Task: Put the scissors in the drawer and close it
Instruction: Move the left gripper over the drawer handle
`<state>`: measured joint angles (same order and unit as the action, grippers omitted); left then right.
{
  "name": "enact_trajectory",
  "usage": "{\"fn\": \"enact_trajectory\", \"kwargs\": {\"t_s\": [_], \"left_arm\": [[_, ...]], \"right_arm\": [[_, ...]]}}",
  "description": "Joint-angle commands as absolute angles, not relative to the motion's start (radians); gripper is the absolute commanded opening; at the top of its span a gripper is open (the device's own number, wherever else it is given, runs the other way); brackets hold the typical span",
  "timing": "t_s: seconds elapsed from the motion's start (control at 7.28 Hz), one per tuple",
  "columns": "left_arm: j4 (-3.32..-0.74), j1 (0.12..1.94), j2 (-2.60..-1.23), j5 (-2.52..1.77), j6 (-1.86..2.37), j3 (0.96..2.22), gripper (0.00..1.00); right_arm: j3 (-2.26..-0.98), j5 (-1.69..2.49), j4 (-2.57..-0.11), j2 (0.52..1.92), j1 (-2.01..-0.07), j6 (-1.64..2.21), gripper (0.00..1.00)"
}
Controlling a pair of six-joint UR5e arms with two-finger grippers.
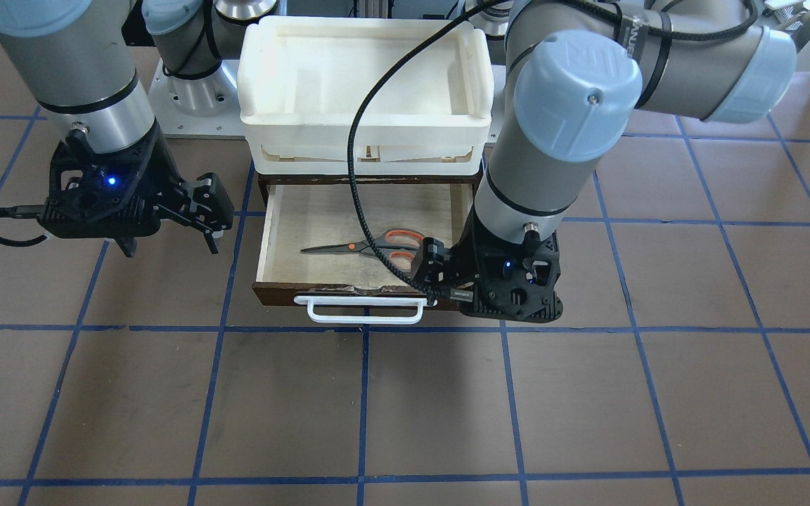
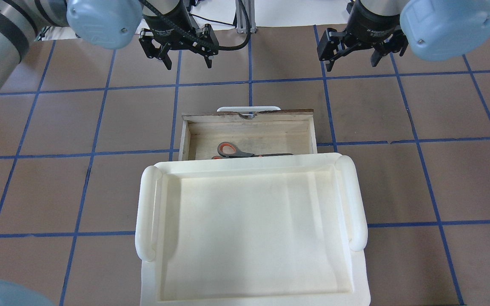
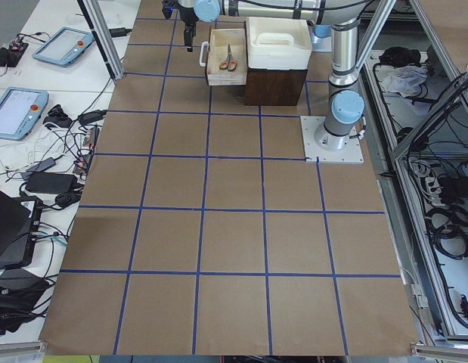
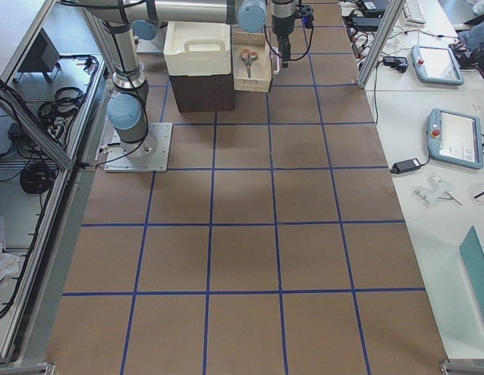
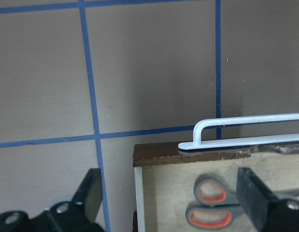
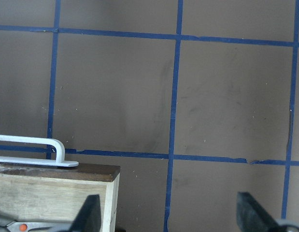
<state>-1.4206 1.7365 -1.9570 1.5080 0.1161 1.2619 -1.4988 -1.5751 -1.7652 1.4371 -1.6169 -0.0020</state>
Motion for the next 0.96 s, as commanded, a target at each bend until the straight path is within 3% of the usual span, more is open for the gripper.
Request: {"fn": "enact_trajectory", "kwargs": {"t_s": [0.0,0.82], "left_arm": [[-1.405,1.770,-2.064,1.515,0.147,1.204,1.00],[-1.319,1.798,-2.184,1.502,0.247,1.206,1.00]], "right_arm": [[-1.509,-1.568,-1.747,1.457,-1.618,0.092,1.00],[-1.523,-1.554,-1.680,1.491,-1.617,0.077,1.00]]}}
